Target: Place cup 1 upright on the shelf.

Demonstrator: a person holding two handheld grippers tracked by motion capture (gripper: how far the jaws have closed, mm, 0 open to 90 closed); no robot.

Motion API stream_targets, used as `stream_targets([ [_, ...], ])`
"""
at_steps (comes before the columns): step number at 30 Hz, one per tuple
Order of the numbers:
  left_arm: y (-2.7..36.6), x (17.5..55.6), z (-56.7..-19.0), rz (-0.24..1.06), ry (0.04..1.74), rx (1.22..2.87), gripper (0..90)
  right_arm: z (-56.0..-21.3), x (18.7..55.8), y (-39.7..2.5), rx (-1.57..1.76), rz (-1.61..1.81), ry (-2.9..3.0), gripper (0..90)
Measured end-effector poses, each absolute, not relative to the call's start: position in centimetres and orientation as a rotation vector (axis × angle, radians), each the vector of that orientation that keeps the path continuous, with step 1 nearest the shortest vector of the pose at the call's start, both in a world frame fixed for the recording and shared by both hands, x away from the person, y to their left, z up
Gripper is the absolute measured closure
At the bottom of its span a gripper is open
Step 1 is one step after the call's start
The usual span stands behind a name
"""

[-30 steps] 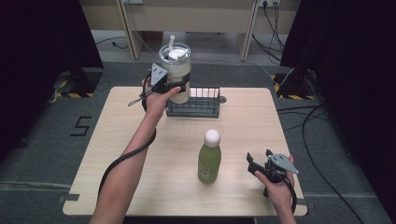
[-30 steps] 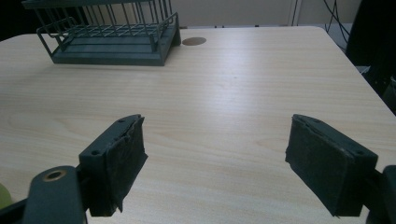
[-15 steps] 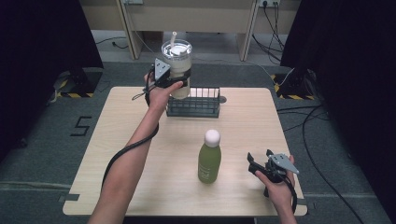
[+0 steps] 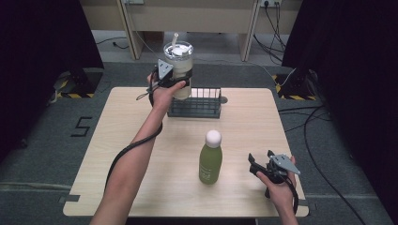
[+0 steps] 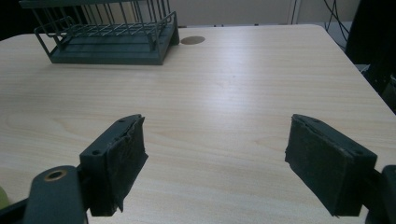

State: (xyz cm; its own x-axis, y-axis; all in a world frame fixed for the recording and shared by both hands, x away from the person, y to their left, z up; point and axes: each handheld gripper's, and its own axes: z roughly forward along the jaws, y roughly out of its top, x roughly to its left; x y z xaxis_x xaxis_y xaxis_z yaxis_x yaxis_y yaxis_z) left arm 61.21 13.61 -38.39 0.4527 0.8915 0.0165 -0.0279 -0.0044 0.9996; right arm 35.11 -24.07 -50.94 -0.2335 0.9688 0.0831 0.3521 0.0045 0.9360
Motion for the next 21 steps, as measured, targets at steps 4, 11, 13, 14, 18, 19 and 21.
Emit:
stream_targets([
  [4, 13.6, 61.6, -38.5, 0.881, 0.842, 1.388, 6.0, -50.9, 35.0, -24.1, 1.381, 1.233, 1.644, 19.5],
  [11, 13.6, 62.0, -39.1, 0.882, 0.85, 1.392, 6.0, -50.9, 35.1, -24.0, 1.378, 1.234, 1.647, 19.5],
  [13, 13.6, 62.1, -39.3, 0.878, 0.858, 1.398, 6.0, -51.0, 35.1, -24.0, 1.377, 1.235, 1.65, 19.5],
  [14, 13.6, 62.2, -39.4, 0.88, 0.857, 1.401, 6.0, -51.0, 35.1, -24.0, 1.378, 1.235, 1.651, 19.5],
  [18, 13.6, 62.4, -39.7, 0.879, 0.864, 1.401, 6.0, -51.0, 35.1, -24.0, 1.378, 1.234, 1.652, 19.5],
  [19, 13.6, 62.4, -39.8, 0.877, 0.864, 1.402, 6.0, -51.0, 35.1, -24.0, 1.378, 1.234, 1.652, 19.5],
  [21, 13.6, 62.5, -39.9, 0.878, 0.865, 1.405, 6.0, -51.0, 35.1, -24.0, 1.378, 1.234, 1.652, 19.5],
])
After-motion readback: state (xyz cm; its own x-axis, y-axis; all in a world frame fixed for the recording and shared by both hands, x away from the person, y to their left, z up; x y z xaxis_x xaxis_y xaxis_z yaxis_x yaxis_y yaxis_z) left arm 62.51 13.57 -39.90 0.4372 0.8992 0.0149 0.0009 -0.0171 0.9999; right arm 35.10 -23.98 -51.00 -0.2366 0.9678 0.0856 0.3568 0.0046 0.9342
